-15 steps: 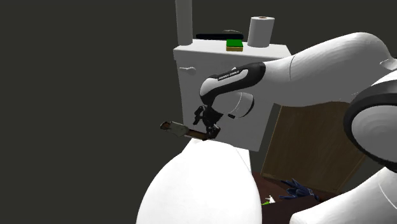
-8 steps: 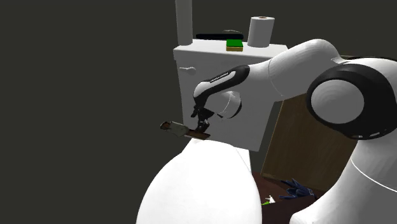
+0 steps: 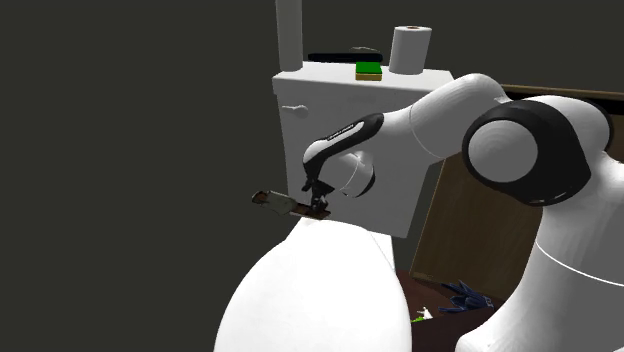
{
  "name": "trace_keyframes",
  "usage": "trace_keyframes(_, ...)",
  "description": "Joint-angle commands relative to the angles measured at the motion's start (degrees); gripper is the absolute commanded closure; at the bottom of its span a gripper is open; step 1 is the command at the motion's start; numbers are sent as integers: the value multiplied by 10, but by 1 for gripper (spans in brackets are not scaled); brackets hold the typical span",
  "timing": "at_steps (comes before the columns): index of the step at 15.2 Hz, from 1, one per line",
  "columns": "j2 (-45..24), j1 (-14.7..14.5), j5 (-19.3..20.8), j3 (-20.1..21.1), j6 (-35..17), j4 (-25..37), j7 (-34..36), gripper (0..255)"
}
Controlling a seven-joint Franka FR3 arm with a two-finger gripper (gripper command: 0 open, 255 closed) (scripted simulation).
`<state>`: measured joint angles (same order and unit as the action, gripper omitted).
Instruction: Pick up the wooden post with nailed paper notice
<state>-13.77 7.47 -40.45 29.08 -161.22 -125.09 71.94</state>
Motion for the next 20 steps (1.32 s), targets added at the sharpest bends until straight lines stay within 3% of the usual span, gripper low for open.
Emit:
trace_keyframes(1,-9,0,-4,2,-10,-1,-6,0)
trace_keyframes(2,-9,0,-4,2,-10,-1,-6,0)
trace_keyframes(3,-10,-2,-1,1,-10,1,-3,255)
trace_keyframes(12,-9,0,-4,2,-10,-1,-6,255)
trace_keyframes(20,39,-2,23,-10,43,7,37,255)
